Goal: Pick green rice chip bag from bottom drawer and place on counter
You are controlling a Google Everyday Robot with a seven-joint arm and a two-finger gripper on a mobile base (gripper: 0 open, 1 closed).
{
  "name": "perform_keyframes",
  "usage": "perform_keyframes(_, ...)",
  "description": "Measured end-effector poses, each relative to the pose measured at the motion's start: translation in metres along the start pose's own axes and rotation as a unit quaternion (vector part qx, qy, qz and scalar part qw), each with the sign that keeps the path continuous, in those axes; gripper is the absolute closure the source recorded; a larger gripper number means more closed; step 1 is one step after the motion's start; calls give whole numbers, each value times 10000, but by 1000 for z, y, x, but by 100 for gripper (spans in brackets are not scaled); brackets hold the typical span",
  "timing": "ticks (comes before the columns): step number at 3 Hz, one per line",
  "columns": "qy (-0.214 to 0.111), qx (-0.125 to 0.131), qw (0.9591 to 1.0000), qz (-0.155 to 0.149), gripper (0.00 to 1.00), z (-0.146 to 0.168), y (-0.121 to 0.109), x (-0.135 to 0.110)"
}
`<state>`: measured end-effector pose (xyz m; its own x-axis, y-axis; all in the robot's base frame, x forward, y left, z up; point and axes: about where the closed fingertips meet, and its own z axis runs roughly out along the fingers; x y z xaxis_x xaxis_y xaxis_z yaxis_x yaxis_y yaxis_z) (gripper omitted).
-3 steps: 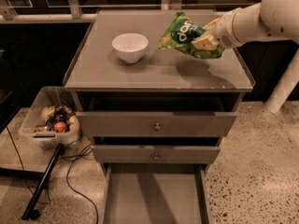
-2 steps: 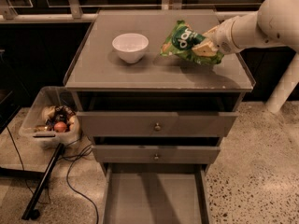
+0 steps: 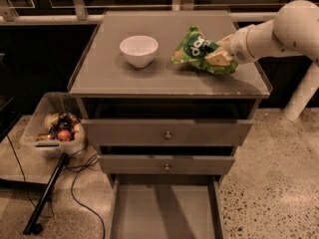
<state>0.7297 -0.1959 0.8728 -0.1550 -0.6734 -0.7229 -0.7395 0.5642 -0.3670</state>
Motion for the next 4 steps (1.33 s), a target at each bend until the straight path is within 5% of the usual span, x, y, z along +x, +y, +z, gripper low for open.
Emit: perform_keyframes(4,1,-4,10000,0,4,0,0,0)
